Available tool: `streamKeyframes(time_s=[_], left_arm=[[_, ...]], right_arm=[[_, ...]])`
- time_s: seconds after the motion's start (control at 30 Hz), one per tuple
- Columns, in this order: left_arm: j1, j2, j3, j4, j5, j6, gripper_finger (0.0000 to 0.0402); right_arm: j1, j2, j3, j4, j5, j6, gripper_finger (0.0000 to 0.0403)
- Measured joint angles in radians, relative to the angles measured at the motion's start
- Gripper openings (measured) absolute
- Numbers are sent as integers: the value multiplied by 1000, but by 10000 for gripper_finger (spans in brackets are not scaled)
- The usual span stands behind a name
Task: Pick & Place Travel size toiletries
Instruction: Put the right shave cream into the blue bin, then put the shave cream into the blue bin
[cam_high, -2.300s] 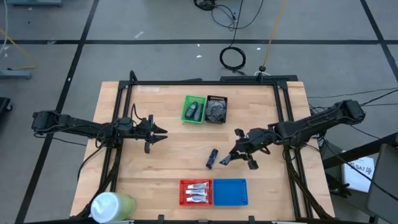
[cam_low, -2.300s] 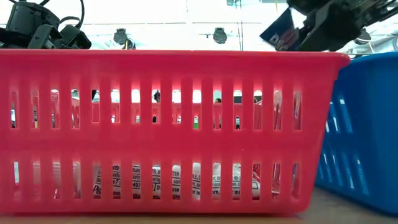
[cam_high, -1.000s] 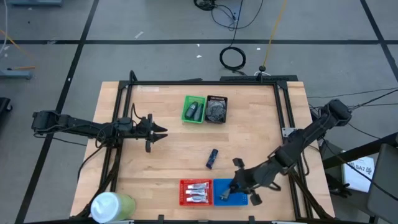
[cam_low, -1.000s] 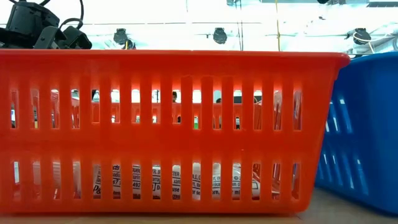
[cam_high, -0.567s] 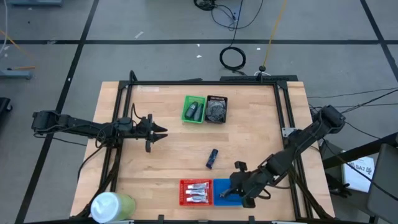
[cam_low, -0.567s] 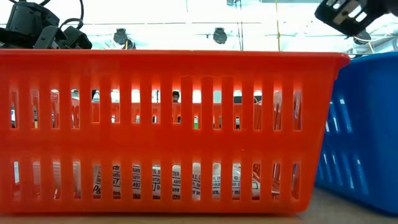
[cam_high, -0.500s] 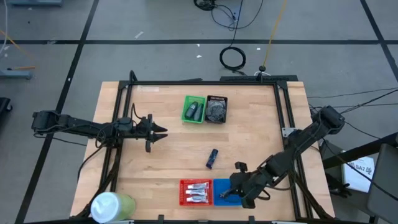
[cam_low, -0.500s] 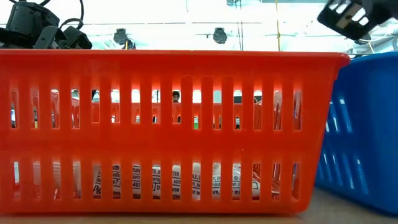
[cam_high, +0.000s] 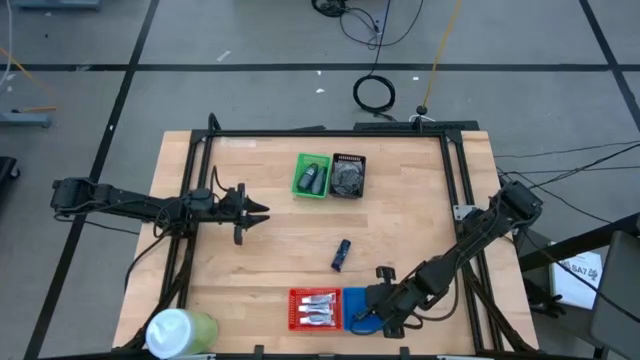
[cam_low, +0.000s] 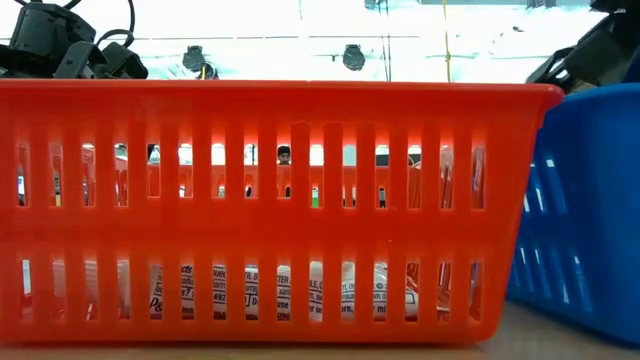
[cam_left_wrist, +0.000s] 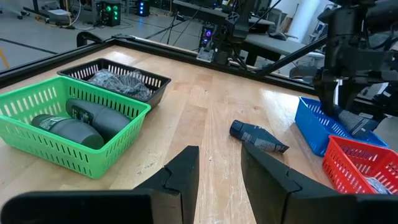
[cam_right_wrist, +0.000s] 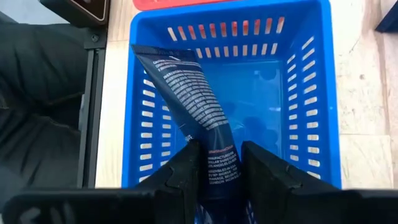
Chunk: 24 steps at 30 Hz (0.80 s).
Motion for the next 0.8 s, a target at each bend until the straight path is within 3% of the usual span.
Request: streamKeyframes(time_s=[0.4, 0.8], left_arm=[[0, 0, 0, 0, 0, -2, 115], [0, 0, 0, 0, 0, -1, 115]], right_arm=[[0, 2, 0, 0, 1, -1, 104], [0, -10, -1, 0, 0, -31, 178]])
